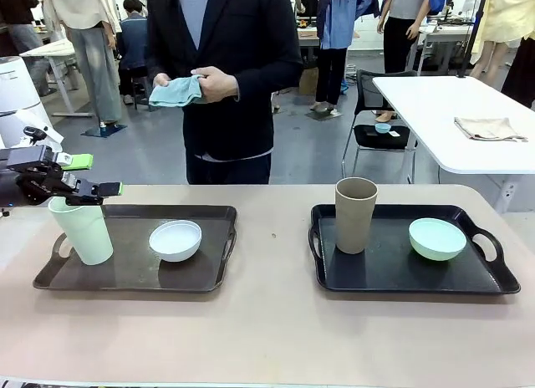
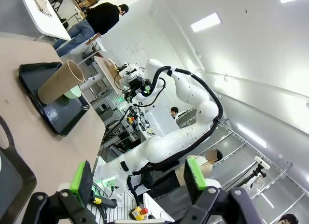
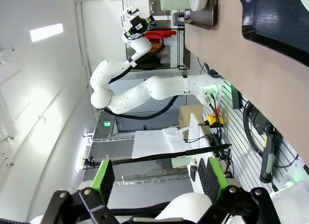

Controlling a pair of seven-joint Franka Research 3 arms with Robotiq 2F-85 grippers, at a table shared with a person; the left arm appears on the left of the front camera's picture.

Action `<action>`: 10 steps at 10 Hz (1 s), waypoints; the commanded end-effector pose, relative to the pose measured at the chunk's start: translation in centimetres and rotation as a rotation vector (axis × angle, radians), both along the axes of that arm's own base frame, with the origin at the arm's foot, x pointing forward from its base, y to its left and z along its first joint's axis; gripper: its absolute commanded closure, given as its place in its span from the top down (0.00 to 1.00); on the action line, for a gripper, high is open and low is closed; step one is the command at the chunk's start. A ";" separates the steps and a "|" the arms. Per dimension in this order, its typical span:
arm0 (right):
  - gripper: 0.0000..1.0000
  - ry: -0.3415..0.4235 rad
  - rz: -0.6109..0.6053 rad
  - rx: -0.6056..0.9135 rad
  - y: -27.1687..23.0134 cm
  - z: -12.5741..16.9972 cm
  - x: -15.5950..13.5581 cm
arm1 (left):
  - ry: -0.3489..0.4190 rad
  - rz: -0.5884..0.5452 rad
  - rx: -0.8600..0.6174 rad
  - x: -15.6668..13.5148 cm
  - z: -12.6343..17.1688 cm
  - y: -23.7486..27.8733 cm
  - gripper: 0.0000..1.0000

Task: Set up a tray with a mat and arrange the tableware.
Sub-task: Pick up the Picnic Bowl and Reusable plastic cup from the Handle tray in front of the human's position and hold them in the air.

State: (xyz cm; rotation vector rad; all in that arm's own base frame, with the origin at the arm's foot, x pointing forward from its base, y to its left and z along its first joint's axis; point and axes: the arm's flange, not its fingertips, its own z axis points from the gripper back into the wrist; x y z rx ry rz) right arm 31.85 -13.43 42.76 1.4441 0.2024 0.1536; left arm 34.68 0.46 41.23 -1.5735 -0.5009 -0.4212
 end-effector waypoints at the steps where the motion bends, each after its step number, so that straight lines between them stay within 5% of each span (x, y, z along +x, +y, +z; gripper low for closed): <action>1: 1.00 -0.014 0.018 0.005 -0.3 -0.2 -0.3 | -0.027 -0.007 0.004 -0.1 0.1 0.2 1.00; 10: 1.00 -0.014 0.018 0.005 -0.3 -0.2 -0.3 | -0.027 -0.007 0.004 -0.1 0.1 0.2 1.00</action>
